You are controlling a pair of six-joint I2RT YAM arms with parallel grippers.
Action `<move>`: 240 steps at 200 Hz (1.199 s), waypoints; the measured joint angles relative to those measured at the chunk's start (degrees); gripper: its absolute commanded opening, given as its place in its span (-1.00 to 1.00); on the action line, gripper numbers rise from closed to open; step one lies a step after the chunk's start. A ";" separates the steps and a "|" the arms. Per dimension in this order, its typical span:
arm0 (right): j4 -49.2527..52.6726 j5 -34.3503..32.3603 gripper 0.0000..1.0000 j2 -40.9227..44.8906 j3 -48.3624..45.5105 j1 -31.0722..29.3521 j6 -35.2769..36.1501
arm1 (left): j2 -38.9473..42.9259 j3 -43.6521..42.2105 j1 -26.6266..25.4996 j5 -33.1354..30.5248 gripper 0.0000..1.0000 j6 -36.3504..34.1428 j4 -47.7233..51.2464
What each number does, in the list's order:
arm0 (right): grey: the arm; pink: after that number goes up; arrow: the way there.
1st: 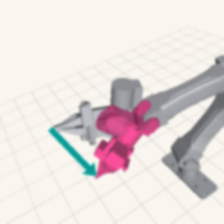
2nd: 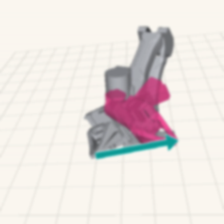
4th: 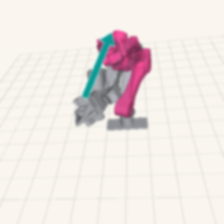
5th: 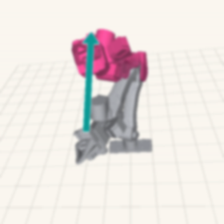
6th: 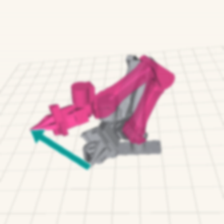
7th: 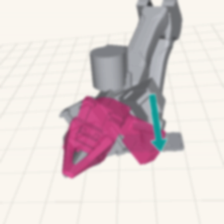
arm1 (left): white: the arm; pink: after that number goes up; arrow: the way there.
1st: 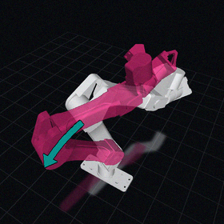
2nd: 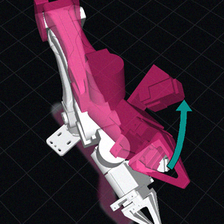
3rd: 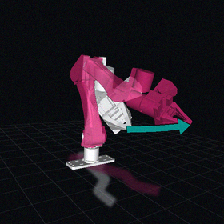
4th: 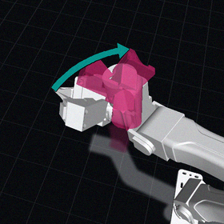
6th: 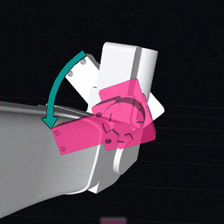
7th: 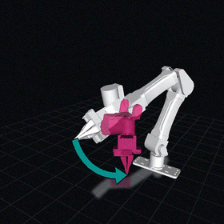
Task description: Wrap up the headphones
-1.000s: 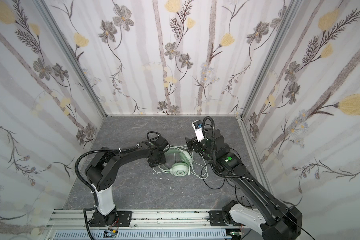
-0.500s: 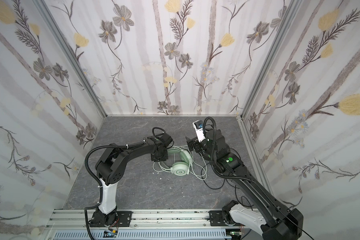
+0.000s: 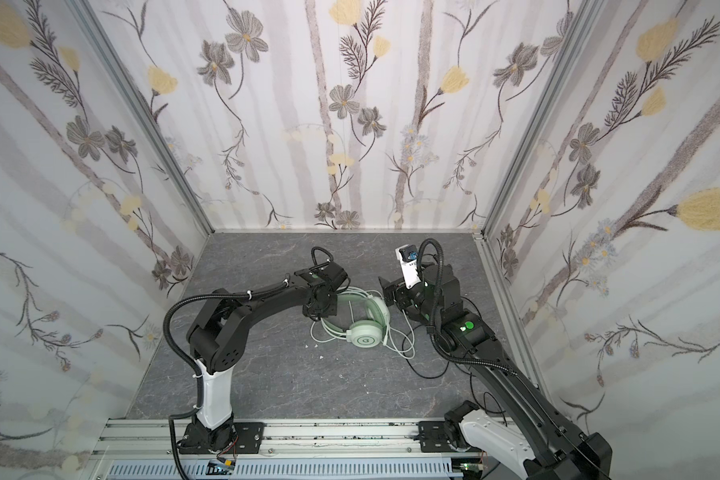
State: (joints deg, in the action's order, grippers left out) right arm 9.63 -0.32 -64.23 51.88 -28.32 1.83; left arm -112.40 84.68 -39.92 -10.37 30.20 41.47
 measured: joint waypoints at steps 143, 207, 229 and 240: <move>-3.08 17.94 0.99 12.61 -4.39 1.38 -6.36 | 15.41 20.39 4.66 -11.06 -1.00 -16.92 7.93; -11.52 22.03 0.99 11.43 -11.30 1.40 -9.99 | 12.17 34.32 7.69 -13.20 -1.00 -15.85 16.46; -16.22 24.55 0.99 8.98 -15.85 1.38 -10.75 | 12.07 34.36 8.52 -12.59 -1.00 -14.49 18.93; -17.33 25.55 0.99 8.17 -17.92 1.38 -10.75 | 12.07 34.36 8.74 -12.48 -1.00 -13.75 19.61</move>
State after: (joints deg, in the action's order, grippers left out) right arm -7.70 25.23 -56.05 33.95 -26.94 -8.93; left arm -100.33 119.04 -31.18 -22.85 16.45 61.08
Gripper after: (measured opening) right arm 0.996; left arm 0.068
